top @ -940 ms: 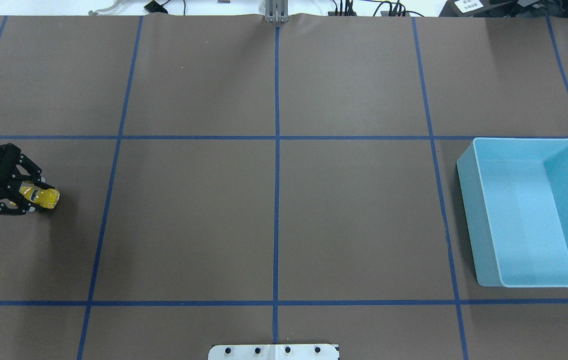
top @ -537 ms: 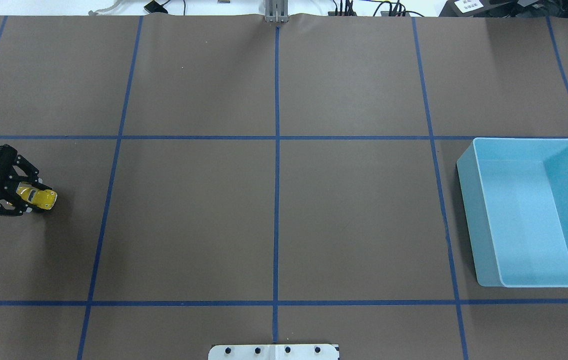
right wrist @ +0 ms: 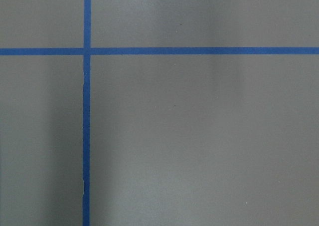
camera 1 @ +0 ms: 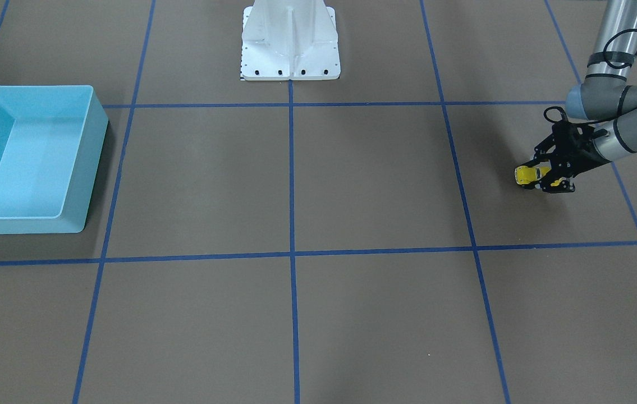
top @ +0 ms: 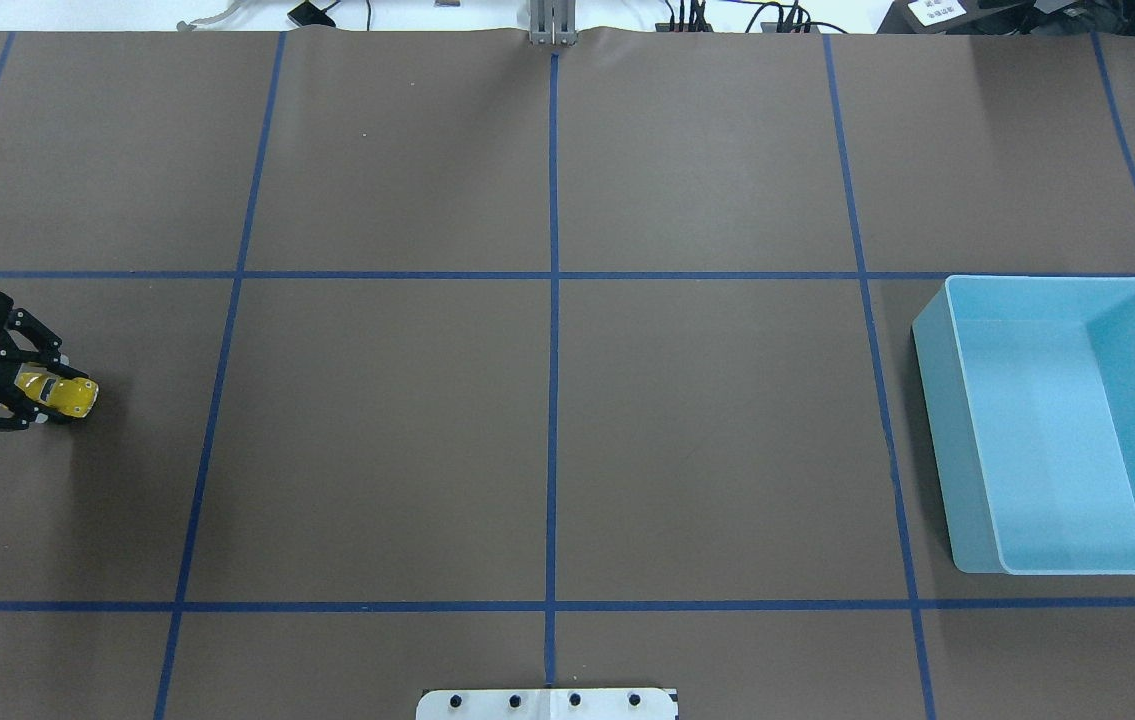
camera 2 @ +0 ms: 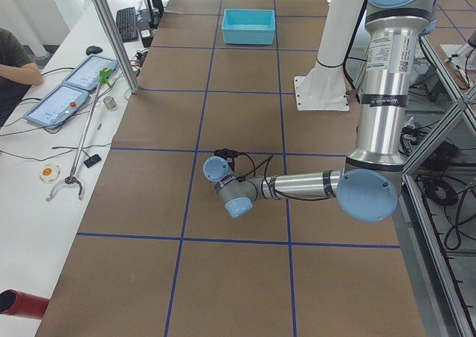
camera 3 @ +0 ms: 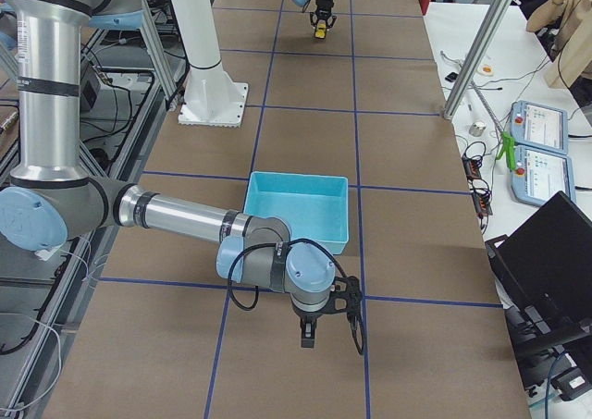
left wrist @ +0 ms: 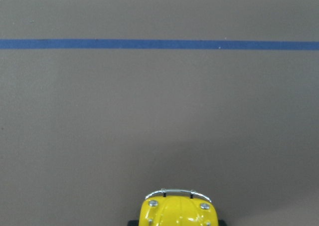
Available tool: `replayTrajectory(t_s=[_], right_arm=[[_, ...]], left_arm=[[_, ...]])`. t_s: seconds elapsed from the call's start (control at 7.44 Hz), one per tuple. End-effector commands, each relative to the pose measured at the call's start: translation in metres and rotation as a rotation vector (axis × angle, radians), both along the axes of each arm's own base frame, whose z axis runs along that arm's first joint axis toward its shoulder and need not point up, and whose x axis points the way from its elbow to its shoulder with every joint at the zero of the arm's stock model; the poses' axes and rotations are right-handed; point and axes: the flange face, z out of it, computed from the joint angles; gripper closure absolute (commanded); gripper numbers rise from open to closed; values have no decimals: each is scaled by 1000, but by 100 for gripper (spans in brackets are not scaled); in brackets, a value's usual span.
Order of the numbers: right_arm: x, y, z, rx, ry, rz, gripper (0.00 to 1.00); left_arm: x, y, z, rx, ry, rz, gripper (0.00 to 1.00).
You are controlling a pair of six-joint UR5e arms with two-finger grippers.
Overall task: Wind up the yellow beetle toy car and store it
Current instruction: 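Drag the pressed car back away from the bin with the left gripper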
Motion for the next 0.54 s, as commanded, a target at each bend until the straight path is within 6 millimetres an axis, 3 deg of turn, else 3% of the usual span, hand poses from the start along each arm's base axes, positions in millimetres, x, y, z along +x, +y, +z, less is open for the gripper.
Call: replayTrajectory(t_s=[0.0,0.4], right_arm=[[0,0,0,0,0,-1,0],[0,0,0,0,0,-1,0]], left_arm=[[-4,-1,4,0,3,0,100],[-10,2,18,15,12,-6,100]])
